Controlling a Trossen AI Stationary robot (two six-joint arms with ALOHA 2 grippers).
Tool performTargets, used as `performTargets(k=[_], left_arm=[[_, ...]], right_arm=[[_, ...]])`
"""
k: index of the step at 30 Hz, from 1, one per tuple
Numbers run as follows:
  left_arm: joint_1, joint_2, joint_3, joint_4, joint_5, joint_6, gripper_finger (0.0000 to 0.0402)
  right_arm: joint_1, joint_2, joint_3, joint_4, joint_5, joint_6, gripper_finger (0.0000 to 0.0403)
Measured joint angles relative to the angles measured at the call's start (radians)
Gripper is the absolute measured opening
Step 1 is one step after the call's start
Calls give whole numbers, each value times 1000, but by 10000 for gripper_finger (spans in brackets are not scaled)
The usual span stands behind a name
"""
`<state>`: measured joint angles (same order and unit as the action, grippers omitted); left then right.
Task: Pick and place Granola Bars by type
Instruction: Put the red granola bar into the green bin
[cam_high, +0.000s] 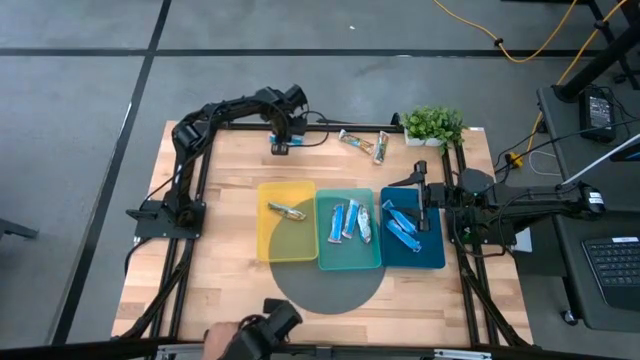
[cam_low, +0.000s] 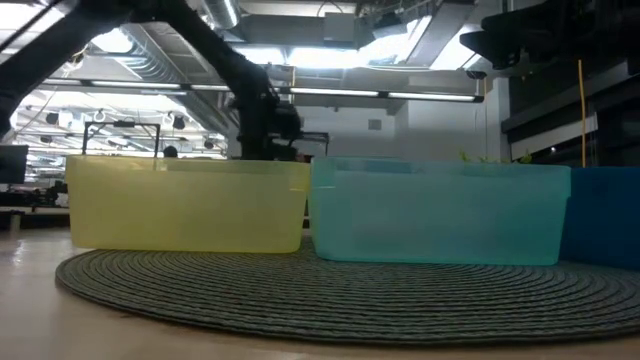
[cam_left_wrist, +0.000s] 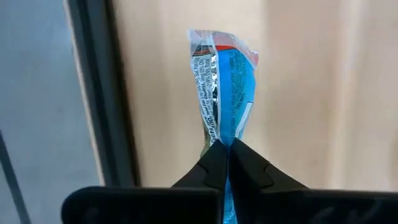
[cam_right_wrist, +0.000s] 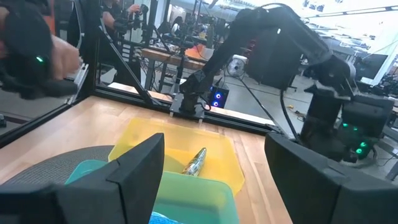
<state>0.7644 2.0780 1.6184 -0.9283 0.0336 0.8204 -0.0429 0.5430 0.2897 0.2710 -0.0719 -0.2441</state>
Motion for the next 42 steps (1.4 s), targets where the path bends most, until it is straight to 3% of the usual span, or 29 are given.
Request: performTargets(k=[4,15,20,34,42], left_arm=[[-44,-70,0,-36,74,-6,3],[-168,-347,0,-47,516,-14,3],[-247,-466,0,-45,631,-14,4],[-484,-659,0,-40,638,-118,2],[-610,-721,0,-18,560,-154,5]], right_arm=[[0,0,0,-1,0,0,280],[0,0,0,-5,0,0,280],[0,0,0,-5,0,0,280],[0,0,0,2,0,0,280],[0,0,0,2,0,-1,280]])
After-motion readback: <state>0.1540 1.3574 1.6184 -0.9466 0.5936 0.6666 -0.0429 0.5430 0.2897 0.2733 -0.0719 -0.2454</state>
